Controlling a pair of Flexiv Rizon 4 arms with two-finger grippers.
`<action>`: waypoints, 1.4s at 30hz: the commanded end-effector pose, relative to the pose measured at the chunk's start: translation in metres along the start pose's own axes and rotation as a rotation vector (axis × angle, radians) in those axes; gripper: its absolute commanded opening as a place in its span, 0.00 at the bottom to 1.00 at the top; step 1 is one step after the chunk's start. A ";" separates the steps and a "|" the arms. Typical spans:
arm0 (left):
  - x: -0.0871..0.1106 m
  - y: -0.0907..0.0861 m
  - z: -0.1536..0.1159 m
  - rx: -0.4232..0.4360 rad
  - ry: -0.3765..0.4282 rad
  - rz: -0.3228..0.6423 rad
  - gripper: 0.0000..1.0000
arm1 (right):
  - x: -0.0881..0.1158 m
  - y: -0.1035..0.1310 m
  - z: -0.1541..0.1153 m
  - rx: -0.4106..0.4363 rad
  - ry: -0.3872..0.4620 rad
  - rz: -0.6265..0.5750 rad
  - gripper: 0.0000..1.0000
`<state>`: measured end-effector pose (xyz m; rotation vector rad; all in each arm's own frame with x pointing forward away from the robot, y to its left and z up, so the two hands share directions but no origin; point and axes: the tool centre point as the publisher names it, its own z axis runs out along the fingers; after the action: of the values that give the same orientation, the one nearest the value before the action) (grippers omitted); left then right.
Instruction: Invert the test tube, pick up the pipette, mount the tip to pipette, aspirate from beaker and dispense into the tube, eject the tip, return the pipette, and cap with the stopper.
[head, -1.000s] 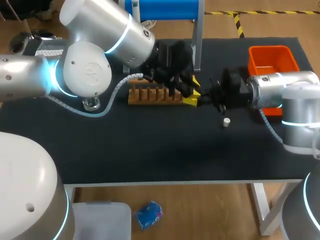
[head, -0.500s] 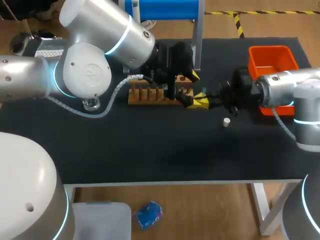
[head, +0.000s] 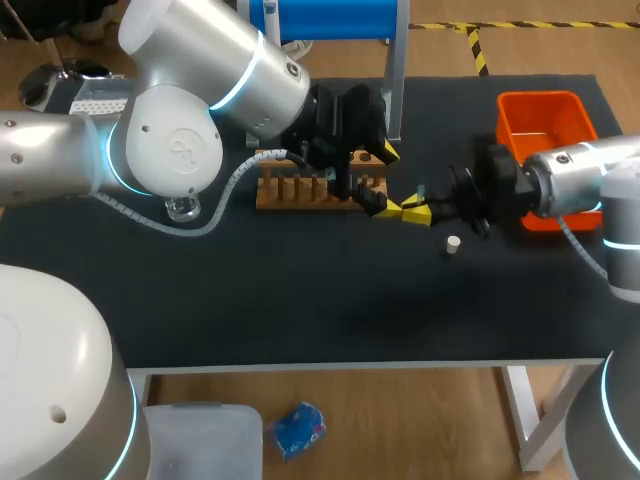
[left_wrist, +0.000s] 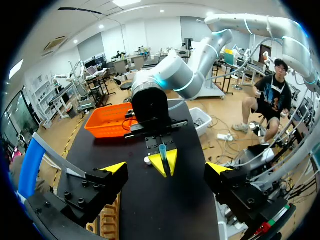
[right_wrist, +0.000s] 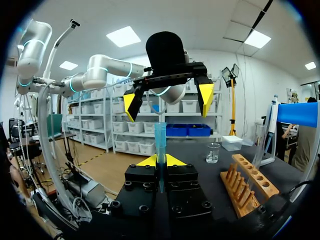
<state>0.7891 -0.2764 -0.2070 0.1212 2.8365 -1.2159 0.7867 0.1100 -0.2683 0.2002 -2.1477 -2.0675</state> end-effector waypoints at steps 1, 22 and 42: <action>0.000 -0.001 -0.001 -0.007 0.002 -0.002 1.00 | 0.000 0.000 0.000 0.001 0.000 0.000 0.00; 0.000 -0.001 -0.001 -0.007 0.002 -0.002 1.00 | 0.019 -0.027 -0.016 -0.046 -0.033 0.022 0.00; -0.035 0.102 -0.115 -0.214 -0.477 -0.570 1.00 | 0.019 -0.027 -0.016 -0.046 -0.033 0.022 0.00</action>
<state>0.8426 -0.1313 -0.2161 -0.5876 2.7263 -1.0170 0.7722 0.0899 -0.2947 0.1372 -2.1079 -2.1184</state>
